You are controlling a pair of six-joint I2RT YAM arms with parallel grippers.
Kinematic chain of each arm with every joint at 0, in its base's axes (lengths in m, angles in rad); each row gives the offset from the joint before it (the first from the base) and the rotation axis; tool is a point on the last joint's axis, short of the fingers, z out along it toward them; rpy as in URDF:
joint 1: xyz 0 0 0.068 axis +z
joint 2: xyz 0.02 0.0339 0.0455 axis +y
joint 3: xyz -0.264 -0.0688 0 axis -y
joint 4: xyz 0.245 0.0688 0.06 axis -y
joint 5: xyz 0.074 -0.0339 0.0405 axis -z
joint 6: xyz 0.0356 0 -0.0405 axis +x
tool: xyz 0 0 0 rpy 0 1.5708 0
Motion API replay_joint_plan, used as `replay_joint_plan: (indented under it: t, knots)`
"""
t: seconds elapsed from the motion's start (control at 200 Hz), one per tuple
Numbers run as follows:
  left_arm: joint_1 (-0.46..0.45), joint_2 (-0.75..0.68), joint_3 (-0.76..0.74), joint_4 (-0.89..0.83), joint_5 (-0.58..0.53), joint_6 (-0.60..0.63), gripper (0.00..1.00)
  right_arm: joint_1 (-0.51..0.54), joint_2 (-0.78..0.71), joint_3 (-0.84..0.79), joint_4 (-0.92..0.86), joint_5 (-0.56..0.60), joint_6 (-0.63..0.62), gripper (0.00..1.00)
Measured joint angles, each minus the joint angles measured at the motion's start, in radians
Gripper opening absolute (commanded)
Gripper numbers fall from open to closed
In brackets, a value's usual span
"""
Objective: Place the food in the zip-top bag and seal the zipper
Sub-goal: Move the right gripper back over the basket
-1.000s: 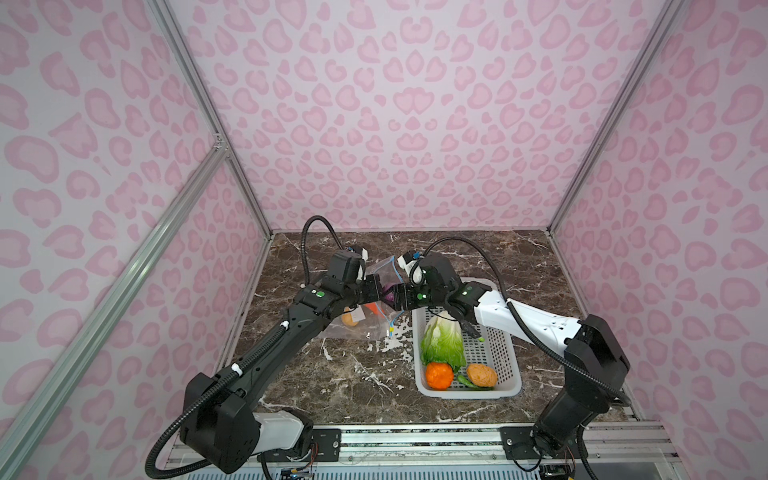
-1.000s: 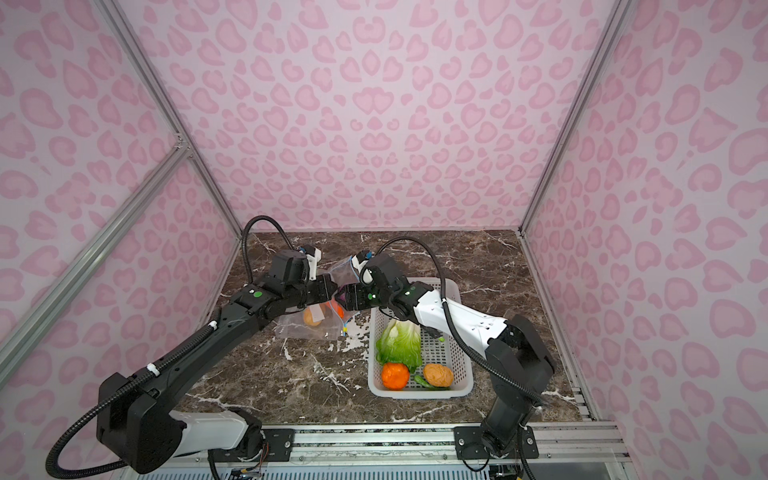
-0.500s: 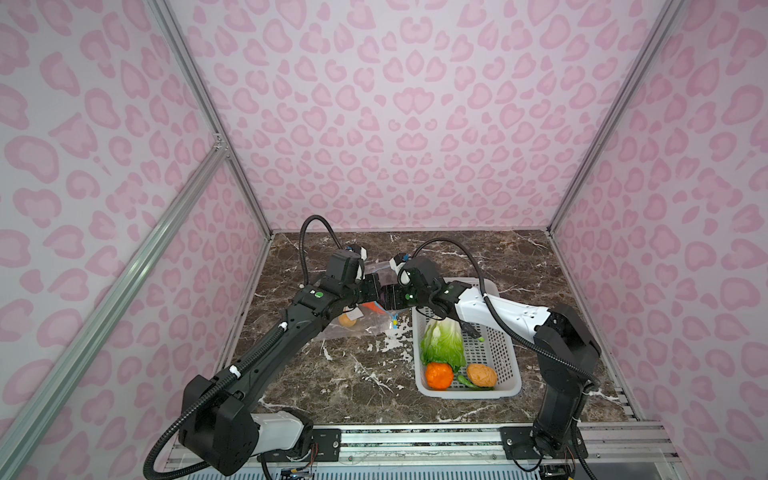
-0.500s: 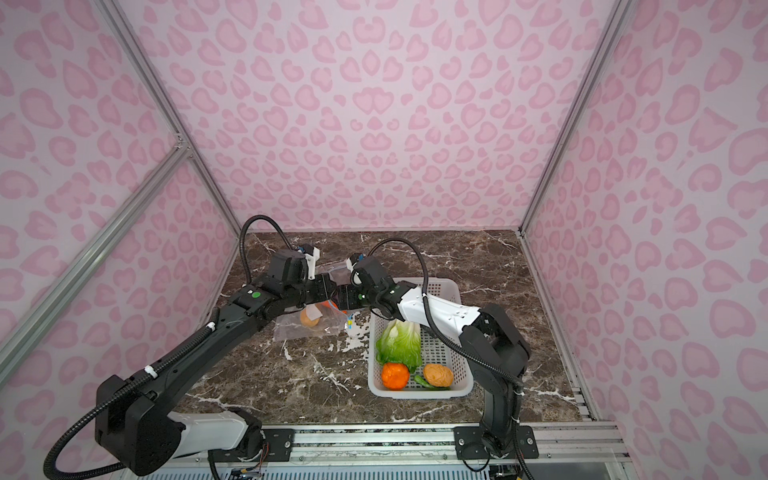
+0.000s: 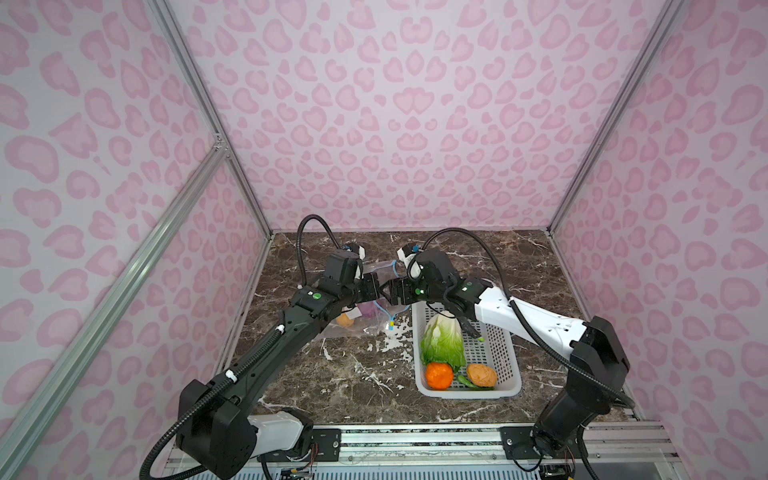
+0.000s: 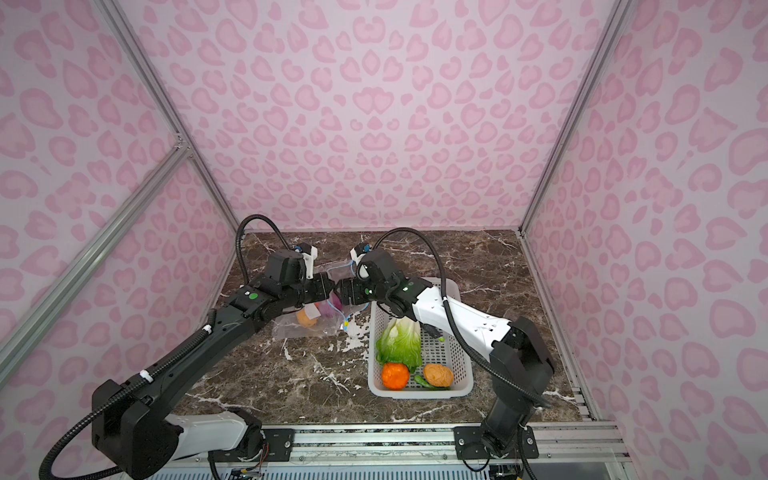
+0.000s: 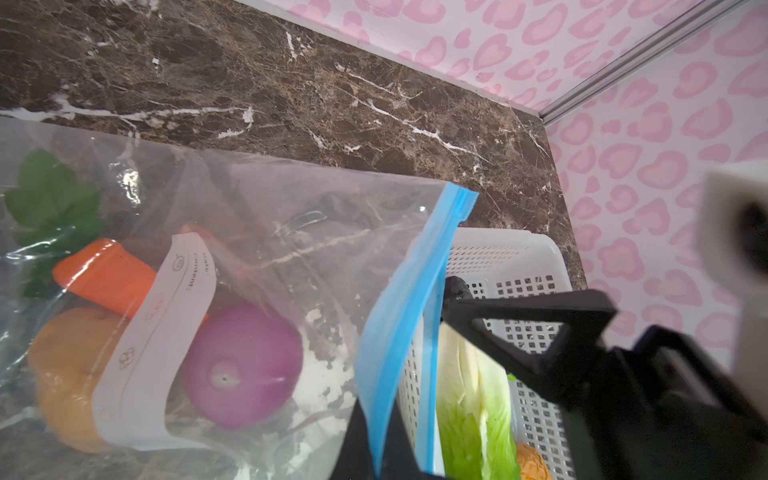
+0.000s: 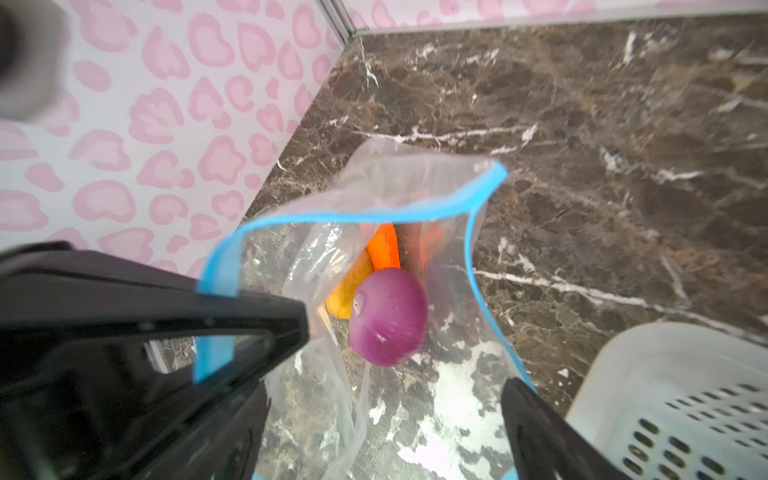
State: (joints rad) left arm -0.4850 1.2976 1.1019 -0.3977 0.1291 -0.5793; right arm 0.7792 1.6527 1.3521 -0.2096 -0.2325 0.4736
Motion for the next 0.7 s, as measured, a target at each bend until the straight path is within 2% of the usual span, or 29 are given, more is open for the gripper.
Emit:
replay_joint_plan:
  t: [0.235,0.38,0.49,0.7]
  knots:
    - [0.0,0.0,0.0,0.0,0.005,0.0,0.02,-0.043,-0.137,-0.034,-0.093,0.154,-0.077,0.86]
    - [0.0,0.003,0.0,0.0,0.005,0.0,0.02,-0.061,-0.185,-0.079,-0.187,0.198,-0.082,0.84]
    - [0.0,0.01,0.0,0.0,0.005,0.0,0.02,-0.065,-0.211,-0.109,-0.284,0.183,-0.065,0.84]
    - [0.0,0.024,-0.01,0.002,0.006,-0.003,0.02,-0.029,-0.288,-0.234,-0.44,0.056,0.011,0.83]
